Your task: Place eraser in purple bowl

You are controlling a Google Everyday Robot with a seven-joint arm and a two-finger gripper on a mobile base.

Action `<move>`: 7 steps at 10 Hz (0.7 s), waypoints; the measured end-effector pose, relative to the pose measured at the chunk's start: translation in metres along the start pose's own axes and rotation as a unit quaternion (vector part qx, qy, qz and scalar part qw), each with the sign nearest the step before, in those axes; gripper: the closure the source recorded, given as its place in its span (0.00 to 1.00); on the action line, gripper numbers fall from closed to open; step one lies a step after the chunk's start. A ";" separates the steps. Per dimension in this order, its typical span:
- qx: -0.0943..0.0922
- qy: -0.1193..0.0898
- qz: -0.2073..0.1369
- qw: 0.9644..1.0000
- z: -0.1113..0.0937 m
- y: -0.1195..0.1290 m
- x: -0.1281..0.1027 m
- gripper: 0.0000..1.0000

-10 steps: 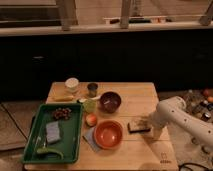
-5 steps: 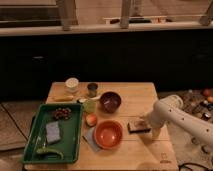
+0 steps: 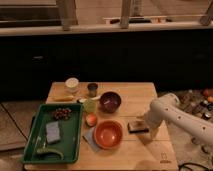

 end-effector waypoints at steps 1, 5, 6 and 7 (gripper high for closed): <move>-0.001 -0.001 -0.003 1.000 0.000 -0.002 -0.002 0.20; -0.006 -0.005 -0.005 1.000 0.010 -0.007 -0.004 0.39; -0.007 -0.004 -0.003 1.000 0.013 -0.007 -0.002 0.50; -0.007 -0.005 -0.002 1.000 0.014 -0.010 -0.002 0.60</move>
